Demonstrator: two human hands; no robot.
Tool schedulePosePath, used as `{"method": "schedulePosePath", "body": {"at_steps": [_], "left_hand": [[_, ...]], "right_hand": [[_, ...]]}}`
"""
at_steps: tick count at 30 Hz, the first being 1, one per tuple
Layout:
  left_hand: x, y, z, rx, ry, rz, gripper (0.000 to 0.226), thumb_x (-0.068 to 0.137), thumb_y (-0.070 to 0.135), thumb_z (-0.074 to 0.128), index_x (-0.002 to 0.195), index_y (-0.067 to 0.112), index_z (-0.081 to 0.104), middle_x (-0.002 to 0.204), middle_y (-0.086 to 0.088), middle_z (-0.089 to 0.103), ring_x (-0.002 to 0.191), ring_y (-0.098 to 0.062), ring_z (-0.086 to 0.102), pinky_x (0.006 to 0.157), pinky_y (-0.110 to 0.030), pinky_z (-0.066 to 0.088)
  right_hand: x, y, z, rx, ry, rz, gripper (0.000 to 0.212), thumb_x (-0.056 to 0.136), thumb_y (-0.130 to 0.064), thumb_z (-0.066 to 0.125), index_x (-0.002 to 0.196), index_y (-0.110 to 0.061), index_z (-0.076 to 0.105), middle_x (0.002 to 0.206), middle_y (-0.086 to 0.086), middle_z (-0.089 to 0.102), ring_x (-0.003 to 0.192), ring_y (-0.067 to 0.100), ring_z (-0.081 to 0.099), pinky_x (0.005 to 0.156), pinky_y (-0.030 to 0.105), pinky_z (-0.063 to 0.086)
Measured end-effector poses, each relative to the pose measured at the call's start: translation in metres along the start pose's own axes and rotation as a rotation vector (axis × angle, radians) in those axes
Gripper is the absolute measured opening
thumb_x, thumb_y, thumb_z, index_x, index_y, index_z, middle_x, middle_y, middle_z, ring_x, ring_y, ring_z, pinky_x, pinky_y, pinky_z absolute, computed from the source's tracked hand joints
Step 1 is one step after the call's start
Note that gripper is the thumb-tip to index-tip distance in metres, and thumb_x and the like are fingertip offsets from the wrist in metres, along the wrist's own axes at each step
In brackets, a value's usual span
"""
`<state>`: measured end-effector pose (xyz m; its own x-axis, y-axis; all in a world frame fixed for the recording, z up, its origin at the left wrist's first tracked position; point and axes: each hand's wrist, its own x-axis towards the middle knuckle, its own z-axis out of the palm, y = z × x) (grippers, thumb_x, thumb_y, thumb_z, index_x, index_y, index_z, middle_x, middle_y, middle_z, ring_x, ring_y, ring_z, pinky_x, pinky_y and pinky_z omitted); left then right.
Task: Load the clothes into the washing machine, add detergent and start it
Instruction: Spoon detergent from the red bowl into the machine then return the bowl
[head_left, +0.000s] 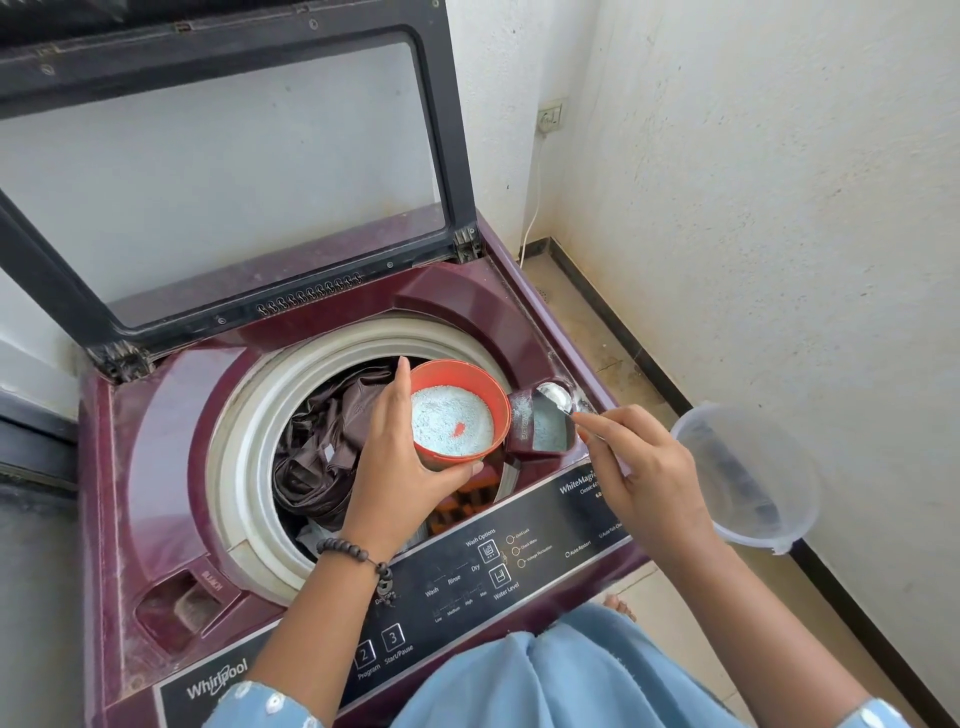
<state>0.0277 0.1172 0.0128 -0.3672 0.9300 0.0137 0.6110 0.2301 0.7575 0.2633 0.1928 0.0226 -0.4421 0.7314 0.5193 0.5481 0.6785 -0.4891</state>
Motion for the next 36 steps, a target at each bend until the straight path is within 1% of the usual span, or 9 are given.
{"method": "schedulePosePath", "body": {"at_steps": [3, 5, 7, 9, 15, 21, 25, 31, 36], "left_hand": [[-0.001, 0.000, 0.000, 0.006, -0.004, 0.004, 0.131, 0.065, 0.033, 0.093, 0.160, 0.023, 0.003, 0.157, -0.005, 0.028, 0.145, -0.013, 0.027, 0.113, -0.018, 0.022], [-0.001, 0.000, 0.000, 0.010, -0.001, 0.010, 0.131, 0.064, 0.033, 0.093, 0.160, 0.022, 0.004, 0.157, -0.005, 0.029, 0.145, -0.013, 0.028, 0.113, -0.017, 0.022], [-0.002, 0.000, 0.001, 0.011, 0.002, 0.015, 0.132, 0.064, 0.033, 0.093, 0.160, 0.021, 0.005, 0.156, -0.006, 0.030, 0.143, -0.012, 0.029, 0.112, -0.016, 0.023], [-0.003, 0.001, 0.003, 0.006, 0.006, 0.019, 0.132, 0.063, 0.034, 0.094, 0.160, 0.020, 0.005, 0.154, -0.006, 0.032, 0.142, -0.014, 0.032, 0.112, -0.020, 0.027], [-0.004, 0.004, 0.006, -0.030, 0.017, 0.031, 0.131, 0.062, 0.034, 0.094, 0.160, 0.016, 0.009, 0.151, -0.010, 0.037, 0.137, -0.009, 0.031, 0.105, -0.007, 0.023], [-0.007, 0.006, 0.002, -0.089, 0.029, 0.054, 0.130, 0.063, 0.036, 0.093, 0.160, 0.022, 0.007, 0.155, -0.003, 0.035, 0.141, -0.008, 0.033, 0.108, -0.015, 0.029], [-0.007, 0.005, -0.002, -0.113, 0.028, 0.055, 0.129, 0.064, 0.036, 0.092, 0.160, 0.023, 0.007, 0.156, 0.004, 0.032, 0.143, -0.006, 0.031, 0.106, 0.000, 0.024], [-0.006, 0.008, -0.008, -0.147, 0.057, 0.064, 0.128, 0.065, 0.032, 0.093, 0.160, 0.022, 0.008, 0.144, 0.023, 0.027, 0.129, 0.030, 0.017, 0.101, 0.006, 0.019], [-0.005, 0.011, -0.009, -0.130, 0.067, 0.066, 0.128, 0.064, 0.032, 0.093, 0.160, 0.021, 0.008, 0.148, 0.015, 0.029, 0.131, 0.025, 0.021, 0.102, 0.006, 0.018]], "right_hand": [[0.002, -0.007, -0.001, 0.156, 0.101, 0.235, 0.015, 0.093, -0.013, 0.062, 0.102, -0.014, 0.075, 0.085, -0.001, 0.068, 0.073, 0.007, 0.062, 0.063, 0.029, 0.056], [0.007, -0.015, -0.003, 0.492, 0.192, 0.544, 0.015, 0.093, -0.009, 0.063, 0.098, -0.018, 0.074, 0.079, 0.000, 0.072, 0.069, 0.011, 0.066, 0.065, 0.030, 0.058], [0.014, -0.023, -0.006, 0.918, 0.257, 0.813, 0.013, 0.091, -0.008, 0.062, 0.097, -0.009, 0.073, 0.074, 0.006, 0.071, 0.065, 0.014, 0.066, 0.067, 0.025, 0.059], [0.020, -0.028, -0.006, 1.154, 0.241, 0.929, 0.017, 0.089, -0.010, 0.061, 0.098, 0.000, 0.071, 0.075, 0.013, 0.069, 0.065, 0.017, 0.065, 0.067, 0.024, 0.058], [0.028, -0.047, 0.013, 1.234, 0.084, 0.947, 0.014, 0.092, 0.000, 0.059, 0.102, 0.006, 0.067, 0.073, 0.018, 0.068, 0.063, 0.021, 0.066, 0.061, 0.025, 0.058], [0.036, -0.055, 0.025, 1.032, -0.024, 0.845, 0.008, 0.089, -0.003, 0.067, 0.096, -0.004, 0.070, 0.069, 0.014, 0.070, 0.059, 0.017, 0.062, 0.052, 0.024, 0.053], [0.040, -0.055, 0.026, 0.976, -0.069, 0.800, 0.009, 0.088, -0.005, 0.069, 0.096, -0.005, 0.072, 0.073, 0.019, 0.069, 0.059, 0.018, 0.057, 0.050, 0.022, 0.049], [0.041, -0.050, 0.031, 0.890, -0.115, 0.765, 0.008, 0.083, -0.012, 0.076, 0.089, -0.016, 0.077, 0.069, 0.012, 0.059, 0.059, 0.014, 0.047, 0.055, 0.019, 0.048], [0.042, -0.046, 0.031, 0.840, -0.154, 0.743, 0.009, 0.083, -0.014, 0.076, 0.092, -0.017, 0.078, 0.070, 0.023, 0.064, 0.057, 0.012, 0.054, 0.057, 0.026, 0.050]]}}
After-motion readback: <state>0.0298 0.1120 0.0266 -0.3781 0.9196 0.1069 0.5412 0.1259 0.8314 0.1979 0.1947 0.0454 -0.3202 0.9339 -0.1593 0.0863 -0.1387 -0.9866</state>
